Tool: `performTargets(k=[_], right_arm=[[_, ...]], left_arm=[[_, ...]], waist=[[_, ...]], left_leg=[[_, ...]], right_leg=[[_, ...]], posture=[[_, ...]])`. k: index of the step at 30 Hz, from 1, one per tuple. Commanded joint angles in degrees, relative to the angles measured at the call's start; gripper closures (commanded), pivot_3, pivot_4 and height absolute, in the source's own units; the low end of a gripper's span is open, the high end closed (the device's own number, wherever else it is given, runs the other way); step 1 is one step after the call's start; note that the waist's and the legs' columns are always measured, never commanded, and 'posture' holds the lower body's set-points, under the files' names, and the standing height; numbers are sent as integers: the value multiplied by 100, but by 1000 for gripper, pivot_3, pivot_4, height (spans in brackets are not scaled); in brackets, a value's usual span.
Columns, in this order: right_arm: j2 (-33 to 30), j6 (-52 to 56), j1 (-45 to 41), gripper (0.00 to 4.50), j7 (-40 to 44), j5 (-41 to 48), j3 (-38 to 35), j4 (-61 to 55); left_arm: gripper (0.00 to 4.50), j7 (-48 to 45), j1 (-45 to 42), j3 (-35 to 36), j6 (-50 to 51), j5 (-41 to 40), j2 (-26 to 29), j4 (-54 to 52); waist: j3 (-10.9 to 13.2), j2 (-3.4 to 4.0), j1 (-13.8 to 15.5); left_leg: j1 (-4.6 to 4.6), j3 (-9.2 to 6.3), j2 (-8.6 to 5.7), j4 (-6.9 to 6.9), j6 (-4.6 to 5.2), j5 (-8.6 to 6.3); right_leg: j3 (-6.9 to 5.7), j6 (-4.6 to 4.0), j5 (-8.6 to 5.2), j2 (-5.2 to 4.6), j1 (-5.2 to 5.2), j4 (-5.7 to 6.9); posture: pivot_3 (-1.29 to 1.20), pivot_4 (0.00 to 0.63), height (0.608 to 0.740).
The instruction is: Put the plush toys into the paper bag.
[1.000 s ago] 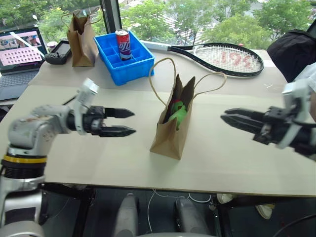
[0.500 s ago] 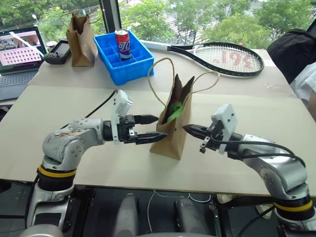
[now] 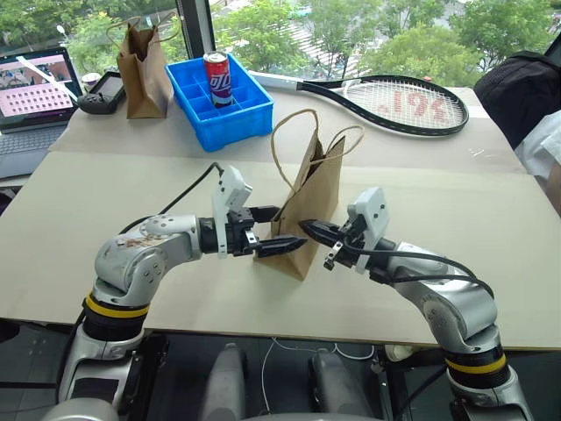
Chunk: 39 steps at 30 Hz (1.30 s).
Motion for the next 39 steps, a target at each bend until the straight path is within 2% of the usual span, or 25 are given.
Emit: performTargets(k=[1, 11, 13, 18, 22, 30, 39], right_arm=[[35, -151, -53, 4500, 17, -73, -24, -95], [-55, -77, 121, 4500, 66, -182, -63, -163], [-197, 10, 261, 4500, 143, -130, -158, -282], [-1114, 422, 1088, 4500, 630, 305, -894, -765], [-1746, 603, 1946, 4500, 921, 573, -1741, -951], [-2245, 570, 3065, 4500, 1232, 649, -2888, -1105], [-2368, 665, 3171, 4500, 1261, 788, -3026, -1213]], left_arm=[[721, 43, -107, 99, -158, 44, 1, 5], [4453, 49, -350, 319, -402, 38, -177, 316], [4453, -93, -455, 325, -517, 85, -110, 437], [4453, -1092, -889, 171, -1297, 427, 259, 1193], [4453, -2448, -1353, -30, -2175, 674, 461, 2092], [4453, -4512, -1905, -455, -3376, 1085, 543, 3689], [4453, -4687, -2263, -1408, -4503, 934, 922, 4603]], waist=[[0, 0, 0], [0, 0, 7], [0, 0, 8], [0, 0, 37], [0, 0, 34], [0, 0, -9], [1, -1, 0]], left_leg=[[0, 0, 0, 0, 0, 0], [0, 0, 0, 0, 0, 0], [0, 0, 0, 0, 0, 0], [-4, 0, -4, 0, 0, 0], [-2, 0, -3, 0, 0, 0], [-1, 1, -2, 0, 0, 0], [-2, 0, -2, 1, 0, 0]], right_leg=[[0, 0, 0, 0, 0, 0], [0, 0, 0, 0, 0, 0], [0, 0, 0, 0, 0, 0], [-2, 1, -1, -2, 0, -3], [-1, -1, -2, -1, 1, -3], [0, 0, -3, -1, 1, -4], [0, 30, -19, -1, 4, -4]], posture=[[0, 150, 656], [0, 150, 656], [0, 150, 656], [0, 150, 656], [0, 150, 656], [0, 150, 656], [0, 150, 656]])
